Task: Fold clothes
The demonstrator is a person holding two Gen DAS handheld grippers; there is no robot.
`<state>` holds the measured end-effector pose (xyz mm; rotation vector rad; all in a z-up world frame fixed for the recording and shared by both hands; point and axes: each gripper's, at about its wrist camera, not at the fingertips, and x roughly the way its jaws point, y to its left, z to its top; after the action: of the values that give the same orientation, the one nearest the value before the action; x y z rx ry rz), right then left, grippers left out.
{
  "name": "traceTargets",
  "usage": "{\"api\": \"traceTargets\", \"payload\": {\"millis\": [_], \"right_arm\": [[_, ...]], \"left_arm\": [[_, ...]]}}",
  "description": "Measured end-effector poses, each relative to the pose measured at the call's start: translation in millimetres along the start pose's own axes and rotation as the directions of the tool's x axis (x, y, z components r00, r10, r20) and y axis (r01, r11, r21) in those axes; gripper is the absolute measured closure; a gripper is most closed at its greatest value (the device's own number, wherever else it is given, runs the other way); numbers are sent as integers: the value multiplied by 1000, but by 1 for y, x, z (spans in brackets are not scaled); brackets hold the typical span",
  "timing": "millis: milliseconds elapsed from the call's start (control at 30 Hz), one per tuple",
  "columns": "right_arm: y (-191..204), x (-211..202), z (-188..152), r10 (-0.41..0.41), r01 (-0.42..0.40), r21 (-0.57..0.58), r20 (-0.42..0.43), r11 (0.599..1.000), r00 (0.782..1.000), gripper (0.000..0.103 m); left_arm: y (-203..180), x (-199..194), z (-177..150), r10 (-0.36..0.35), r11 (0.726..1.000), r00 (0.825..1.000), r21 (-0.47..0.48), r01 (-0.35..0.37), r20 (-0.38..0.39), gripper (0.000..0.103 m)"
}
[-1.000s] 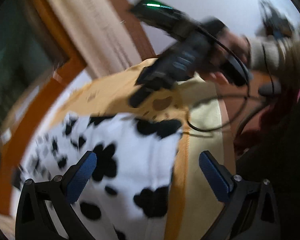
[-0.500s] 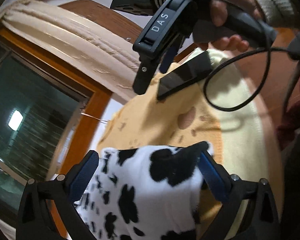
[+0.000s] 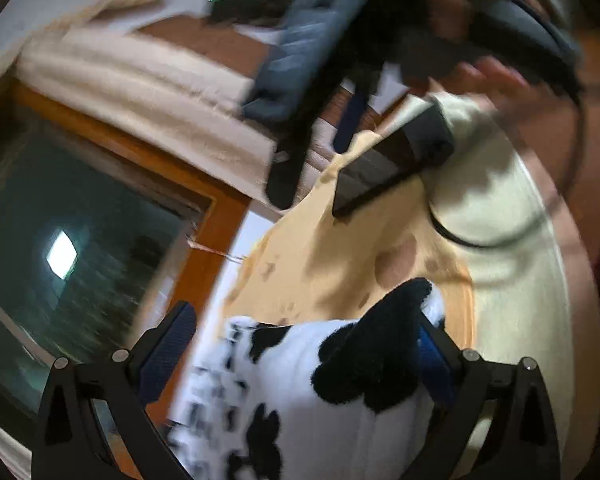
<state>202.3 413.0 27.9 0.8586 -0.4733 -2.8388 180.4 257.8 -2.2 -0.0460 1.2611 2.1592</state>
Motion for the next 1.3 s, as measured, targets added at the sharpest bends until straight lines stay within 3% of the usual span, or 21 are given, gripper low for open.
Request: {"api": "traceTargets", "payload": {"millis": [67,133,200,267,367,467,533,600,700,867,967,1033,1133,1200,1233,1300], "right_arm": [[1,-2,0,-2,2,-6,12,1000,1000,2],[1,-5,1,-4,4,-7,27,1000,1000,2],[-2,-6,2,-12,12,10,34,1000,999,2],[-6,-4,2,-24,23,30,27,999,999,2],[-7,3,2,-42,42,31,3,999,999,2],[6,11,0,-42,41,-23,-29,999,999,2],[18,18,-2,-22,18,-63,-63,998,998,2],[33,29,-6,-12,-1,-103,-126,995,992,2],[55,49,-17,-83,41,-180,-235,983,968,2],[64,54,-25,-156,96,-225,-265,970,951,2],[51,40,-15,-177,147,-147,-220,978,959,2],[37,30,-8,-179,165,-84,-208,983,961,2],[18,20,-4,-69,80,42,-225,996,972,2],[10,19,-7,103,-66,157,-242,985,965,2],[9,21,-10,185,-135,206,-245,969,952,3],[11,28,-16,291,-224,263,-252,938,923,12]], "left_arm": [[32,1,-5,-56,978,998,-199,57,10,10],[65,1,-12,-101,914,994,-391,107,34,12],[105,-5,-31,-109,812,991,-568,135,80,12],[144,-11,-50,-105,682,987,-713,163,125,12],[186,-20,-76,-69,545,981,-817,189,181,12],[214,-31,-90,-25,462,975,-862,209,222,12],[225,-38,-96,-1,437,970,-872,219,243,12],[232,-45,-98,21,436,966,-872,222,257,12],[235,-45,-100,18,454,964,-861,229,266,11],[216,-40,-101,-87,491,961,-828,270,262,4],[192,-38,-95,-157,541,959,-792,282,234,0],[172,-35,-84,-218,605,954,-739,297,205,0],[140,-34,-66,-254,728,956,-620,291,150,0],[122,-34,-57,-240,796,964,-544,265,117,0],[116,-35,-54,-233,818,967,-516,254,107,0],[115,-37,-54,-228,826,968,-505,248,102,0]]}}
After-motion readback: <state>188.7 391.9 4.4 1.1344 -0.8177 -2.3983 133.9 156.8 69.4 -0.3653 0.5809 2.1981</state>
